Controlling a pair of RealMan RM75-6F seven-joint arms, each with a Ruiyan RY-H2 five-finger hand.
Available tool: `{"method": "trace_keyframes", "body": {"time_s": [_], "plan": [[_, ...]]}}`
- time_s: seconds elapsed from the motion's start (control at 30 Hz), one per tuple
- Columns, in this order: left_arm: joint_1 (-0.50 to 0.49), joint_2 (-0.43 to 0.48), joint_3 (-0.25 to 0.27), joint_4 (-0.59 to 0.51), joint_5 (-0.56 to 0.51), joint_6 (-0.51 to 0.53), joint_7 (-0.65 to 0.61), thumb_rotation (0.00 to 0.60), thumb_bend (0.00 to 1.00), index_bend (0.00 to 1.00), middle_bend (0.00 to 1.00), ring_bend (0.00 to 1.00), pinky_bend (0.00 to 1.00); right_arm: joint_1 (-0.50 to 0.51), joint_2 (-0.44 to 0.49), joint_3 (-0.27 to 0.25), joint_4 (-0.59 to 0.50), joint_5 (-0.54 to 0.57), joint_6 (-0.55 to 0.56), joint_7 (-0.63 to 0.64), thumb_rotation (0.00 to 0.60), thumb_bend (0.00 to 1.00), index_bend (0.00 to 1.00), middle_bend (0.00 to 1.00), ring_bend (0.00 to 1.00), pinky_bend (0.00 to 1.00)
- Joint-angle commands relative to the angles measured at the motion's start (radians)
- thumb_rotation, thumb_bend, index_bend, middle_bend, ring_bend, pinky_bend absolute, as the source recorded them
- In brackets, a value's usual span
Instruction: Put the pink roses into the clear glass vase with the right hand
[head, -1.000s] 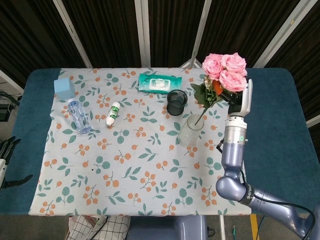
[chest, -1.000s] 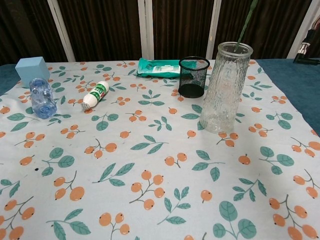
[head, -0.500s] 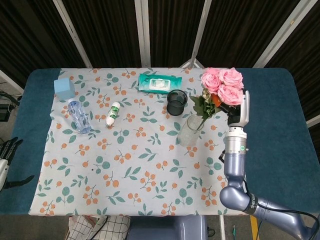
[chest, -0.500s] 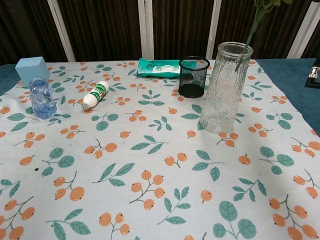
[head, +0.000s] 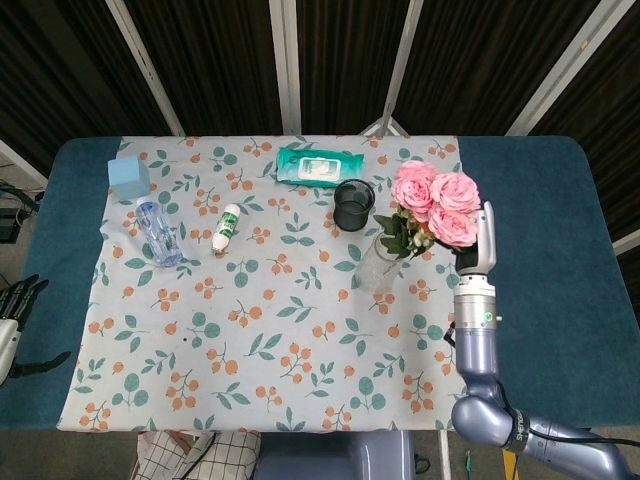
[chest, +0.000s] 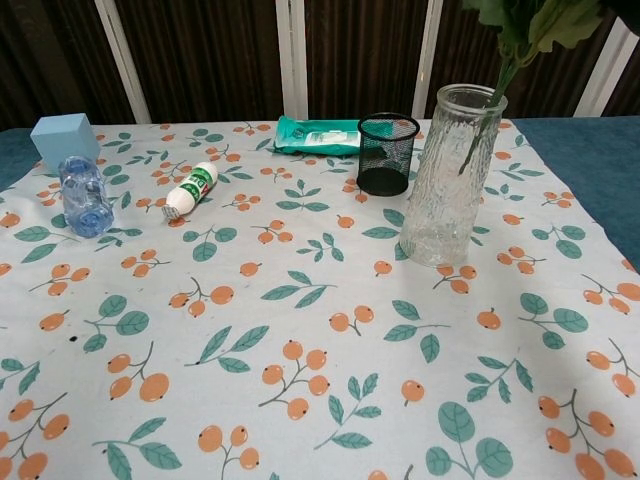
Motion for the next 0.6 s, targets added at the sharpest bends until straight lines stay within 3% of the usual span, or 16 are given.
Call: {"method": "trace_keyframes", "body": {"time_s": [0.03, 0.37, 0.6], "plan": [[0.0, 0.0, 0.0, 0.0, 0.001, 0.001, -0.001, 0.6, 0.0, 0.0, 0.0, 0.0, 0.0, 0.004, -0.006, 0.001, 0.011, 0.008, -0.008, -0.01, 0.6, 0.39, 0.49, 0.6, 0.56, 0.52], [-0.002, 0.001, 0.002, -0.002, -0.002, -0.005, -0.003, 0.6, 0.0, 0.0, 0.0, 0.0, 0.0, 0.07, -0.074, 0.051, 0.124, 0.051, -0.023, -0.027, 0.6, 0.39, 0.5, 0.6, 0.56, 0.52], [-0.003, 0.003, 0.002, -0.003, -0.006, -0.01, -0.009, 0.6, 0.0, 0.0, 0.0, 0.0, 0.0, 0.088, -0.112, 0.043, 0.173, 0.051, -0.031, -0.027, 0.6, 0.39, 0.5, 0.6, 0.56, 0.52]]}}
